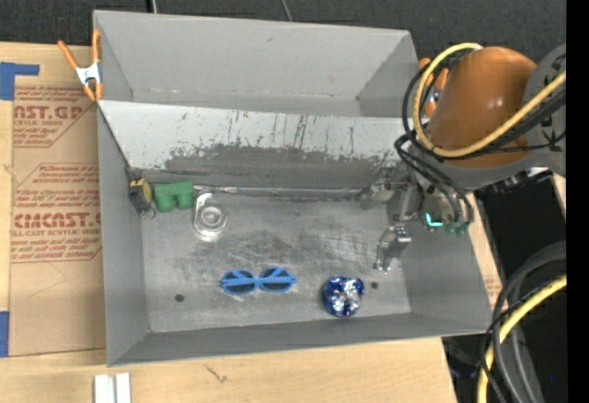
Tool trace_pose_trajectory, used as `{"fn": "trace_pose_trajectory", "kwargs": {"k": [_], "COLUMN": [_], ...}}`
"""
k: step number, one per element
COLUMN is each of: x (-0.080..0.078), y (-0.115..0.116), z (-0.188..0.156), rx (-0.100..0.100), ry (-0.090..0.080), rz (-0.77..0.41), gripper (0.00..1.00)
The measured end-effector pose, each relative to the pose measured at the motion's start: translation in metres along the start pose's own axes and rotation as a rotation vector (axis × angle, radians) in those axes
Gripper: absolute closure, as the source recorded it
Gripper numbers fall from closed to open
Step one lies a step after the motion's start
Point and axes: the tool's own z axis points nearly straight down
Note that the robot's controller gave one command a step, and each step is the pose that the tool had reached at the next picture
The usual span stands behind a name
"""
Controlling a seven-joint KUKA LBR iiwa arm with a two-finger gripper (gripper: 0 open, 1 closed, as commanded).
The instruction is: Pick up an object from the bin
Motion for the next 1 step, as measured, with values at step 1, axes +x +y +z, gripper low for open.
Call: {"fn": "trace_pose_trajectory", "kwargs": {"k": [1], "x": [0.0375], "y": [-0.0055], "z": [0.1245], "rx": [0.002], "ry": [-0.024], "rz": [-0.113], "gripper": [0.00]}}
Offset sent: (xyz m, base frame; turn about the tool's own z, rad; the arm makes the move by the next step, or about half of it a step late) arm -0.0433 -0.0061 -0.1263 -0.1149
